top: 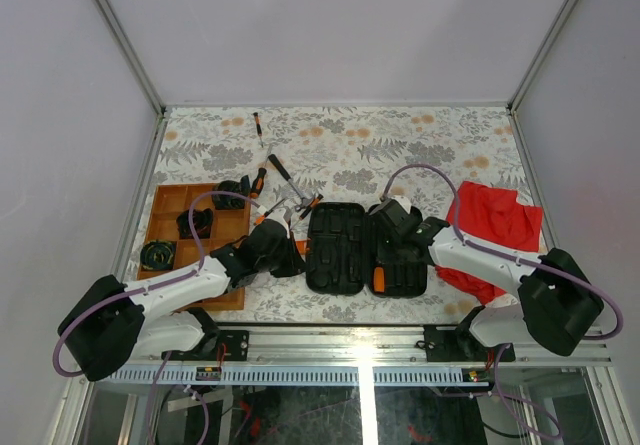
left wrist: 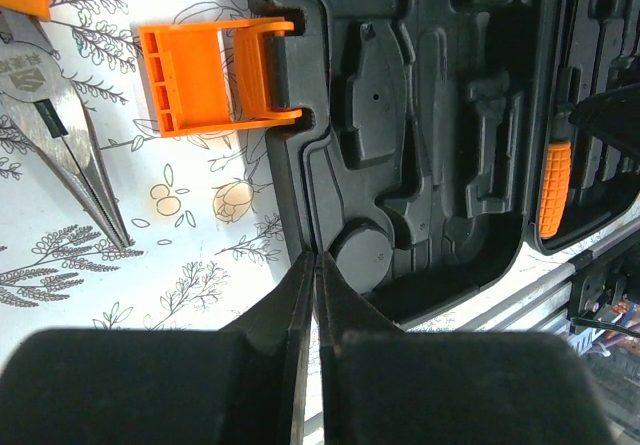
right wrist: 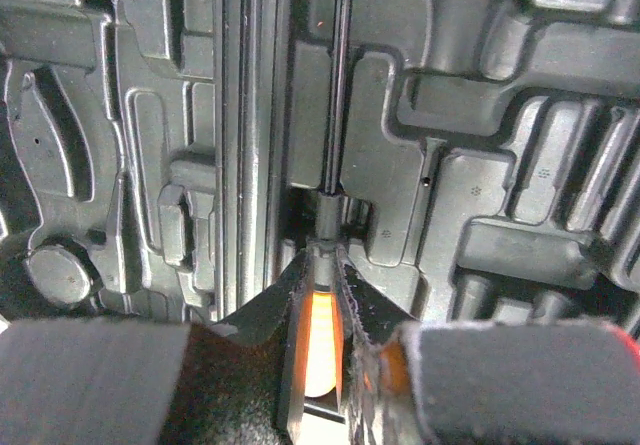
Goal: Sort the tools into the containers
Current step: Adjust the screwdriver in the storage box.
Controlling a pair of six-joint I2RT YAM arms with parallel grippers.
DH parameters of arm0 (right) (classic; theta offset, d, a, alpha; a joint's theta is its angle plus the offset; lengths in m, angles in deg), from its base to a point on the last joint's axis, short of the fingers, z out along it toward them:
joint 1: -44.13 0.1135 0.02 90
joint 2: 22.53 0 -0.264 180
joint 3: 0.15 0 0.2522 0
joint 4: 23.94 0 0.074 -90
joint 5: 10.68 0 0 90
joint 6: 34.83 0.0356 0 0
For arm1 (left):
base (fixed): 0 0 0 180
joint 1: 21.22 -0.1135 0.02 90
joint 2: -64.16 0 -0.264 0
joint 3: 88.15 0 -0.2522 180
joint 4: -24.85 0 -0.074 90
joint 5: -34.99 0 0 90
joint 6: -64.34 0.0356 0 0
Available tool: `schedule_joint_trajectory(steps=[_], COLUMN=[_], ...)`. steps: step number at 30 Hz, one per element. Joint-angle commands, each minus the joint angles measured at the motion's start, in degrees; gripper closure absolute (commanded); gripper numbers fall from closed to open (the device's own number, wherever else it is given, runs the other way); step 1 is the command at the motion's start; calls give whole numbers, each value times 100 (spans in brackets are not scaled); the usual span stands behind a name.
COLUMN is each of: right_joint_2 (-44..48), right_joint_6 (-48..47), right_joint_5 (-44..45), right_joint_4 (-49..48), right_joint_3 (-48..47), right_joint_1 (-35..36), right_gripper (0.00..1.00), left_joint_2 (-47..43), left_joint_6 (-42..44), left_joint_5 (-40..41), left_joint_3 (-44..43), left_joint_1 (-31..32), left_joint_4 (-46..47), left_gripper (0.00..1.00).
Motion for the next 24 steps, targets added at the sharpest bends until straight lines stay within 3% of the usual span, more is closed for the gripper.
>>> schedule_joint_trajectory(steps=[1, 11, 16, 24], right_joint_2=[-103, -526, -1029, -2110], right_joint_6=[-84, -131, -225, -352], right_joint_5=[-179, -232, -476, -924], right_joint_4=[-153, 174, 318, 224], right_joint_3=[7, -29, -106, -106], right_joint_1=[-48, -46, -46, -30], right_gripper=[82, 88, 99, 100], left_joint_2=[155, 143, 172, 384], left_joint_6=[37, 71, 148, 330], left_joint_5=[-46, -65, 18, 187], left_joint_3=[66, 40, -3, -244], left_joint_1=[60, 56, 64, 270], left_joint_4=[-120, -128, -225, -312], left_gripper=[100, 100, 100, 100])
